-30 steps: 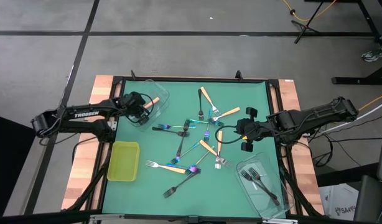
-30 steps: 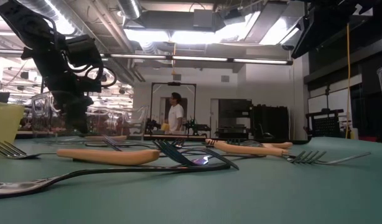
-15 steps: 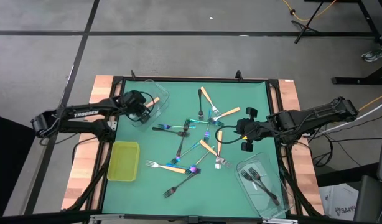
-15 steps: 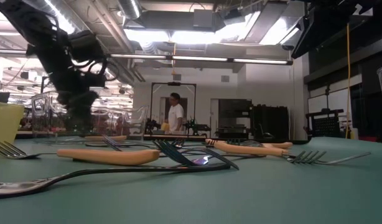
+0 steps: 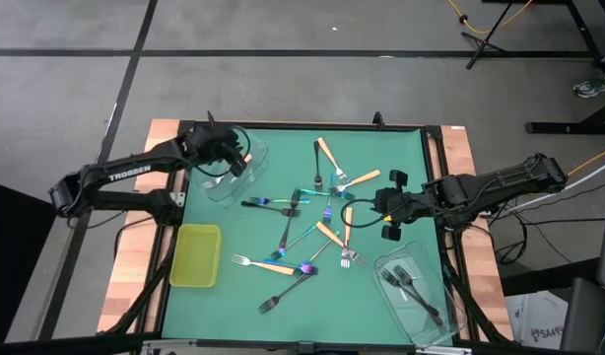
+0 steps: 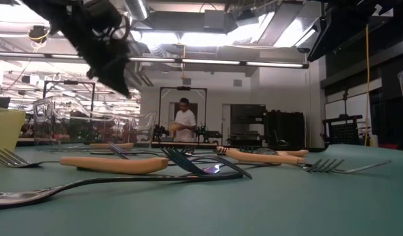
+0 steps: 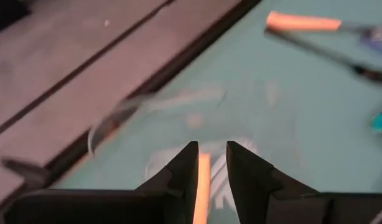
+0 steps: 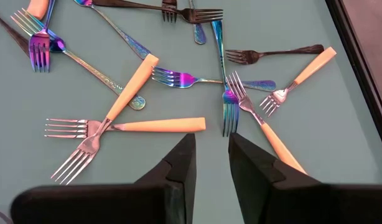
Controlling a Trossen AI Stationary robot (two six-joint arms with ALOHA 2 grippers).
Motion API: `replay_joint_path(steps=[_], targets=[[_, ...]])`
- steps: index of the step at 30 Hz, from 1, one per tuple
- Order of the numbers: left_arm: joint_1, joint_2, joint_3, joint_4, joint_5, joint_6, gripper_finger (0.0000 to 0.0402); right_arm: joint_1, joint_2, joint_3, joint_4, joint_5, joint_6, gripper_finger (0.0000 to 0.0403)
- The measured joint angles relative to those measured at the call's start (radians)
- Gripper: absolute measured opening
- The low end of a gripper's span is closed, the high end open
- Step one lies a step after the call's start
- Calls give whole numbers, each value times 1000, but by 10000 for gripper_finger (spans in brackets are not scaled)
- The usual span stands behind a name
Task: Sort silverware by color (type)
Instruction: Put the orange fork in the top transparent bin
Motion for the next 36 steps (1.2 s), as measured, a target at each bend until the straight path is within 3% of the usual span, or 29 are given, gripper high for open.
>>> replay_joint_path(steps=[8, 14, 19, 27, 36], targets=[[-126, 0, 79, 13, 158, -1, 77, 0, 0, 0, 0, 0, 0, 85], [-293, 0, 81, 26, 196, -3, 77, 0, 0, 0, 0, 0, 0, 85], [-443, 0, 81, 32, 188, -4, 77, 0, 0, 0, 0, 15, 0, 85], [-667, 30, 81, 53, 86, -120, 77, 0, 0, 0, 0, 24, 0, 85], [-855, 189, 81, 148, 40, -160, 77, 0, 0, 0, 0, 26, 0, 85]])
